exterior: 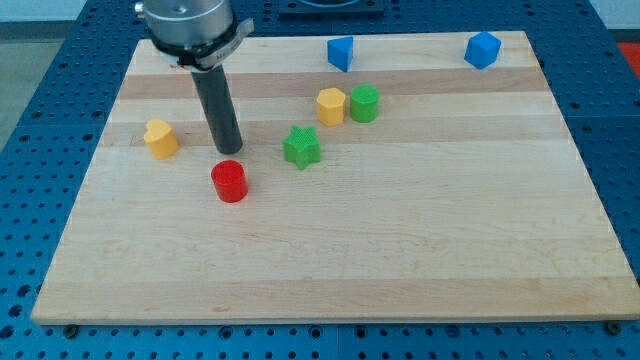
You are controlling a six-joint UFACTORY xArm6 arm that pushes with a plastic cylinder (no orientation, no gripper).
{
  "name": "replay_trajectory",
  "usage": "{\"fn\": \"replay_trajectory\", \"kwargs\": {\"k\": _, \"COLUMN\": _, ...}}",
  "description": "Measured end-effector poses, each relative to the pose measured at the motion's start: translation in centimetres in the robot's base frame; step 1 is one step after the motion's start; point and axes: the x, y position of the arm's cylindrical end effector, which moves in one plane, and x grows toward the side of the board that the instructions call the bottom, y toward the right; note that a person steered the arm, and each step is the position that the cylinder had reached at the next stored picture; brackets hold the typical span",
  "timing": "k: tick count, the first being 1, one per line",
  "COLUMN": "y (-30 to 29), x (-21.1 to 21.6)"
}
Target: Slide the green circle diagonally bottom right to the yellow hexagon
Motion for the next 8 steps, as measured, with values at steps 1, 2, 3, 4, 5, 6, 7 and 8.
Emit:
{"fn": "replay_trajectory", "kwargs": {"k": 1, "y": 1.4, "x": -3.4}}
{"fn": "replay_trajectory", "kwargs": {"k": 2, "y": 3.5, "x": -6.4}}
{"fn": "replay_trajectory", "kwargs": {"k": 3, "y": 7.1, "x": -8.7}}
{"fn": "replay_trajectory", "kwargs": {"k": 4, "y": 10.7, "x": -8.4}}
{"fn": "replay_trajectory", "kwargs": {"k": 5, "y": 14.2, "x": -8.2}}
{"fn": "replay_trajectory", "kwargs": {"k": 6, "y": 17.0, "x": -7.3}}
{"fn": "replay_trajectory", "kwargs": {"k": 7, "y": 17.3, "x": -5.8}}
{"fn": "replay_trajectory", "kwargs": {"k": 8, "y": 17.4, "x": -3.5}}
